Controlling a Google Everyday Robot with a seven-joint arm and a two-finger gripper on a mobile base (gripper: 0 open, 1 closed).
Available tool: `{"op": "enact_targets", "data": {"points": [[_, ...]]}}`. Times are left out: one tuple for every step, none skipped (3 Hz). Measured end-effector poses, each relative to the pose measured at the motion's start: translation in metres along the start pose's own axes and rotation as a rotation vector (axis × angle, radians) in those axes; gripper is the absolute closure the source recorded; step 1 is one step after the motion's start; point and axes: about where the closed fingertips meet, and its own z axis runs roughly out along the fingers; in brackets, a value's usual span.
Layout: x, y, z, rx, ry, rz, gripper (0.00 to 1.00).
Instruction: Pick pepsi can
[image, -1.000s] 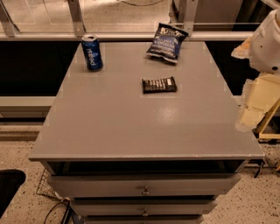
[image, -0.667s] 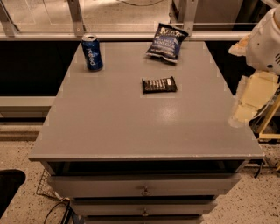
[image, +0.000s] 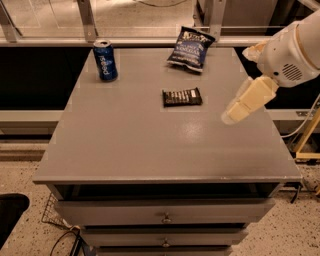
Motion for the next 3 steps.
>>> {"op": "enact_targets", "data": {"points": [[-0.033, -0.019, 0.029, 0.010, -0.242, 0.043, 0.00], [-0.083, -0.035, 0.048, 0.053, -0.488, 0.064, 0.00], [-0.121, -0.049, 0.061, 0.127, -0.604, 0.076, 0.00]]}}
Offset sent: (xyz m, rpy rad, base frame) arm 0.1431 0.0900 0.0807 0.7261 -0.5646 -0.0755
